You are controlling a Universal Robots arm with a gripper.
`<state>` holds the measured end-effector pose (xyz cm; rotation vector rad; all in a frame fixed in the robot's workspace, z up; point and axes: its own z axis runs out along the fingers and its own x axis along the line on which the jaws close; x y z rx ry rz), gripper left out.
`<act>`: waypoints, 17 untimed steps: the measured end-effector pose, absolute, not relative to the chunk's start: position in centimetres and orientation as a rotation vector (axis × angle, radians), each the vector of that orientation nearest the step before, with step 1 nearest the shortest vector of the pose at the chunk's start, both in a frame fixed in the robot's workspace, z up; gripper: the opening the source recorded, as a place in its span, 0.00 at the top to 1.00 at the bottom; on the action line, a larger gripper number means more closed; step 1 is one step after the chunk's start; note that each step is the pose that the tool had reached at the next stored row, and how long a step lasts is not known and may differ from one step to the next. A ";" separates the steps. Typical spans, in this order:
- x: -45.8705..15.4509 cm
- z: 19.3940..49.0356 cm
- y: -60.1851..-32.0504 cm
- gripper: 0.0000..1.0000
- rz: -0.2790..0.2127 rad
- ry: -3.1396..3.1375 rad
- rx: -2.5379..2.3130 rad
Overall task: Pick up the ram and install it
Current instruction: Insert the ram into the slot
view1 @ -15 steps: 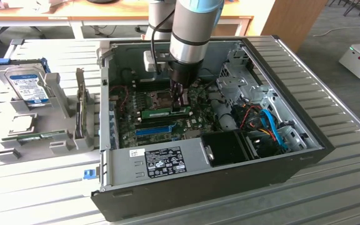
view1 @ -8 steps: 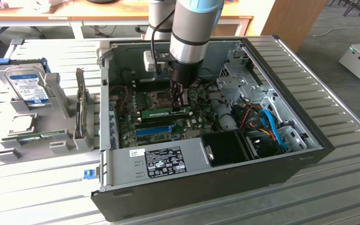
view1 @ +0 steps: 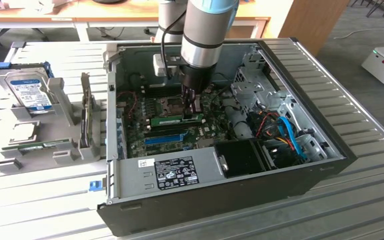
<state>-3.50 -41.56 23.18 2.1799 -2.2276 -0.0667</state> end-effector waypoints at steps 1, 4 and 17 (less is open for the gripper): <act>-3.5 23.2 -41.6 0.88 -0.067 -2.228 2.180; -3.5 23.1 -41.6 0.88 -0.067 -2.228 2.180; -3.5 23.1 -41.6 0.88 -0.067 -2.228 2.180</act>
